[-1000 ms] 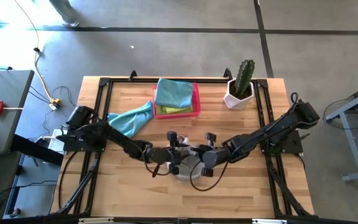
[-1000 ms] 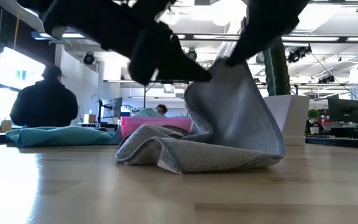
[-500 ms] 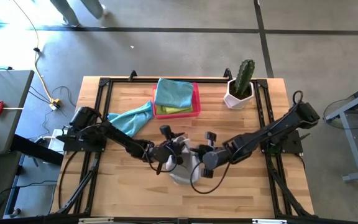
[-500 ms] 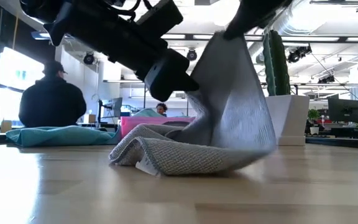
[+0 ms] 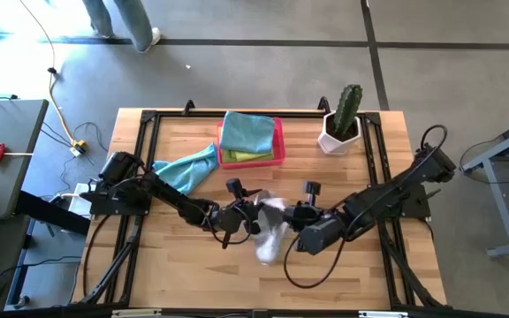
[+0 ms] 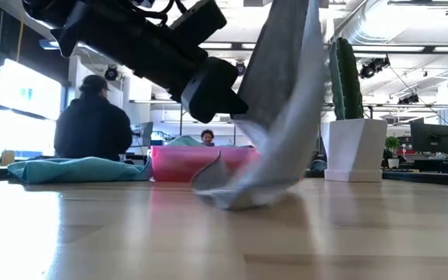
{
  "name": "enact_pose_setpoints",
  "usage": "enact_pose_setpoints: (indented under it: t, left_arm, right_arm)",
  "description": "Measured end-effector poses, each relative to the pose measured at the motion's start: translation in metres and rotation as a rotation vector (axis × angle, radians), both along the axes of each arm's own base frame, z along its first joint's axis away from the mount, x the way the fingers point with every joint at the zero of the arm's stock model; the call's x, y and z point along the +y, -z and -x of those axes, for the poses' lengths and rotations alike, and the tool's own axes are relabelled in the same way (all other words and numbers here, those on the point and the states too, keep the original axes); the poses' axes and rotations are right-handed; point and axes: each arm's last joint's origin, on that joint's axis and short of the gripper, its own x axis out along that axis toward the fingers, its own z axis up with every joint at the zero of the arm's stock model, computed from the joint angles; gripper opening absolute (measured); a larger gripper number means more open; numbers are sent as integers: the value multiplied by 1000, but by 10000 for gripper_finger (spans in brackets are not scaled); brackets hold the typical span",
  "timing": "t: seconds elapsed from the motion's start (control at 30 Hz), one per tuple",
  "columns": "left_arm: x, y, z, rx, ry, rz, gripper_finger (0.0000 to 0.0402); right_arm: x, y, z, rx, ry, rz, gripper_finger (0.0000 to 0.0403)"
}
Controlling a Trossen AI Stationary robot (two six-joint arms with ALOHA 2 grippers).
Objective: Fold microfiber towels
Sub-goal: Fold the gray microfiber cloth
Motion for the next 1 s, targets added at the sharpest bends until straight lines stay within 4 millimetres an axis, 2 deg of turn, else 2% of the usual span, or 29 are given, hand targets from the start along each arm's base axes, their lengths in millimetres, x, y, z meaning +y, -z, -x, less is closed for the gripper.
enact_pose_setpoints:
  t: [0.2, 0.47, 0.7, 1.0]
  left_arm:
    - [0, -1, -1, -24, 3, 24, 177]
    - [-3, 2, -3, -131, 109, 299, 151]
    - [1, 10, -1, -160, 43, 489, 119]
    - [1, 14, 2, -196, -34, 600, 119]
  right_arm:
    - [1, -20, 3, -33, -2, 31, 0]
    - [1, -19, 4, -26, 6, 48, 0]
    - [0, -19, 4, -34, 16, 66, 0]
    - [-1, -20, 4, -43, 19, 139, 0]
